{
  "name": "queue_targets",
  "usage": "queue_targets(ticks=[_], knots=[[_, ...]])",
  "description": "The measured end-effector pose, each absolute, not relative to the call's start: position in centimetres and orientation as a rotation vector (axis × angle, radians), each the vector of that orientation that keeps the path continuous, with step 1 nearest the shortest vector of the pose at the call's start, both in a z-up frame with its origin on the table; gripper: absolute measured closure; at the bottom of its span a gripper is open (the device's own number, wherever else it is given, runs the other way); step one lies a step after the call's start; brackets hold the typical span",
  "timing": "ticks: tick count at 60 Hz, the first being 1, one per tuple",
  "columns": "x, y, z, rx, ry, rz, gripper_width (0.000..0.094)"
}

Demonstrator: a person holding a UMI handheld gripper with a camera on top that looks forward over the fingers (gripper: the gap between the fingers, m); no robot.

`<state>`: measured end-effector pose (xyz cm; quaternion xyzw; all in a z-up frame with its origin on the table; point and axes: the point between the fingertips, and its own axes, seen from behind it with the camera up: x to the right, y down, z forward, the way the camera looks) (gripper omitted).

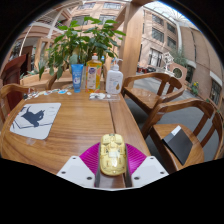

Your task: Arrange mouse

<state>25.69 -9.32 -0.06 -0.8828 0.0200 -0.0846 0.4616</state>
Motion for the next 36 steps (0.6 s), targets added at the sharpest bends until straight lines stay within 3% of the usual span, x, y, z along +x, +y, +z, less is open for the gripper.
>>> queue_targets(ticks=[4, 11, 18, 21, 28, 36], knots=[[25.4, -8.6, 2.4, -2.126, 0.061, -0.205, 0.0579], [23.9, -5.8, 10.0, -1.990, 0.076, -0.191, 0.0579], [18.5, -2.3, 16.9, -1.878, 0.048, -0.100, 0.0581], [15.5, -0.7, 18.3, -1.858, 0.020, -0.058, 0.0581], [6.9, 1.7, 17.3, -1.887, -0.045, 0.065, 0.0582], [-1.4, 3.1, 10.2, -2.002, -0.144, 0.110, 0.0581]])
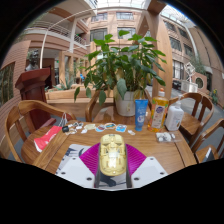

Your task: Arrange mouse

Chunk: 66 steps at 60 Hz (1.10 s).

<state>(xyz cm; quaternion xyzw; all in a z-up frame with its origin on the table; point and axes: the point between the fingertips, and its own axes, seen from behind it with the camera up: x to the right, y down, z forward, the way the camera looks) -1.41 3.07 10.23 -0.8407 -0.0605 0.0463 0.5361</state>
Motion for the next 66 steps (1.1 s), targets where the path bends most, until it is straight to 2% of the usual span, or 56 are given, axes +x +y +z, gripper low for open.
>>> queue_targets(ticks=[5, 12, 18, 24, 31, 34, 37, 55, 66], knots=[[-4.3, 3.2, 5.3, -2.069, -0.193, 0.106, 0.0578], [-6.4, 3.1, 1.6, -2.123, -0.228, 0.074, 0.0547], [-7.3, 2.8, -0.7, -2.186, -0.207, 0.085, 0.0490], [-7.0, 2.7, -0.6, -2.188, -0.181, 0.083, 0.0420], [-7.0, 1.2, 2.0, -2.167, -0.170, 0.075, 0.0135], [-6.9, 0.1, 3.6, -2.149, -0.164, 0.070, 0.0068], [-6.6, -1.4, 5.3, -2.136, -0.153, 0.056, 0.0093], [-5.3, -11.7, 15.3, -2.038, -0.145, -0.009, 0.0081], [-5.6, -17.3, 18.4, -2.014, -0.130, 0.009, 0.0080]])
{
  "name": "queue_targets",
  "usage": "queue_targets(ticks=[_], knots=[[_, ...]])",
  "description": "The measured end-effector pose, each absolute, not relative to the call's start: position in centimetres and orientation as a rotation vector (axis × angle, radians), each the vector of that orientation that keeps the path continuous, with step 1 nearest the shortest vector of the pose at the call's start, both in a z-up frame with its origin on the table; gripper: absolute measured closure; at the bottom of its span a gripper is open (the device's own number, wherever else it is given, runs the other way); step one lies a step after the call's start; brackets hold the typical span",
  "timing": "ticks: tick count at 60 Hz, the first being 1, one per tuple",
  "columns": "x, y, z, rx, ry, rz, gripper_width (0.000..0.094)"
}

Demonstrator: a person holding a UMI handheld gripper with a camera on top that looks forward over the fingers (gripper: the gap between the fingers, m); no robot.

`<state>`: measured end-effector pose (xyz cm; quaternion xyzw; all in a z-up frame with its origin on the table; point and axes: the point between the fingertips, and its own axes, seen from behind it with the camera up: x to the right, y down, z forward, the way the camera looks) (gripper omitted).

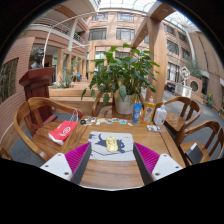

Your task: Arrange mouse

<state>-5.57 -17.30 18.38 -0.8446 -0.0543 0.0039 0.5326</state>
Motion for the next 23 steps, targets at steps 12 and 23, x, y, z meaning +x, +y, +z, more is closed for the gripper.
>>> queue_targets(ticks=[12, 23], knots=[[-6.0, -21.3, 19.4, -2.007, -0.128, 0.014, 0.0081], [-5.6, -23.0, 19.8, -2.008, -0.127, 0.005, 0.0080]])
